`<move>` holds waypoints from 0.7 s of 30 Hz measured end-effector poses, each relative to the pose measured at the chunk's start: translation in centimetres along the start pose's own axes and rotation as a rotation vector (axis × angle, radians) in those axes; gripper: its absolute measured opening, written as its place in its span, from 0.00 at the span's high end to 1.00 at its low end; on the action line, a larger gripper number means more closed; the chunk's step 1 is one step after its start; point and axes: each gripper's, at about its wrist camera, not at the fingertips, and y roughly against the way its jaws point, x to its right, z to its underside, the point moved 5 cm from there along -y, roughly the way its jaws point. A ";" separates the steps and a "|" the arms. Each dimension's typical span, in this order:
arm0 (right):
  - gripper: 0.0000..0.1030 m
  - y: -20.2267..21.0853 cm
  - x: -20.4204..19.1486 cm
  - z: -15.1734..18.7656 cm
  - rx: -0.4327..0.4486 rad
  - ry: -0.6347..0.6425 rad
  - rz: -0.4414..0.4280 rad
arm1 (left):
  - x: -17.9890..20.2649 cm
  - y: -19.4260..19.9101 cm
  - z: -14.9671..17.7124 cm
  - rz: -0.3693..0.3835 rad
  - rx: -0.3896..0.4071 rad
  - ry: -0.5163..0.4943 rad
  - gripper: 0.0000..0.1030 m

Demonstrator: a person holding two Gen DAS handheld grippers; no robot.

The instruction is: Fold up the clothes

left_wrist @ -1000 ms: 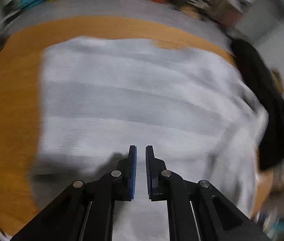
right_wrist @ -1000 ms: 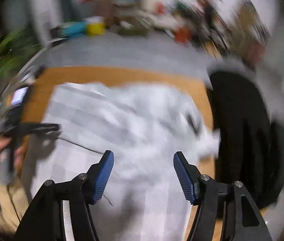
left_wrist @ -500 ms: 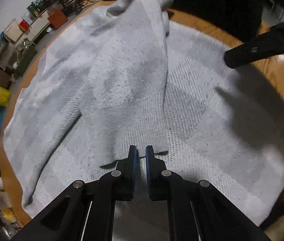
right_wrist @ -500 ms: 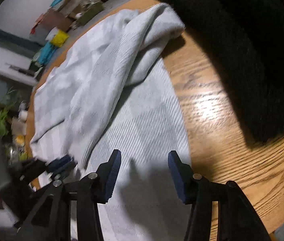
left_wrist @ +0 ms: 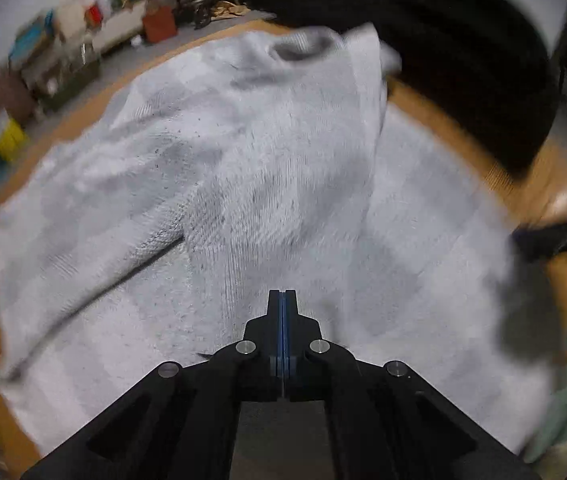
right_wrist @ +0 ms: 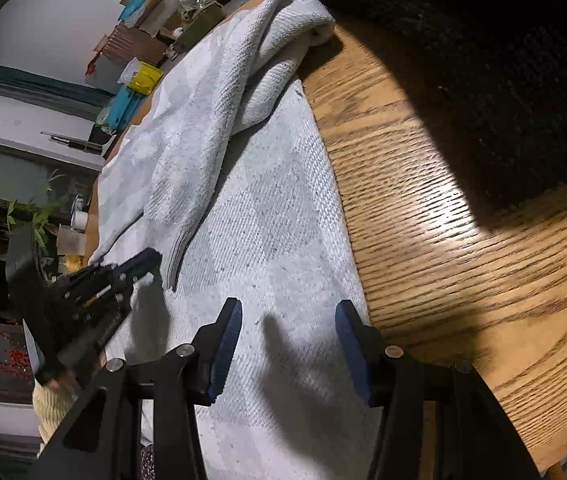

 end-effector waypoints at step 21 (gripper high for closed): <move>0.50 0.0 -0.7 1.9 -0.027 0.168 0.193 | 3.6 -1.4 -0.3 -0.022 -0.167 -0.226 0.99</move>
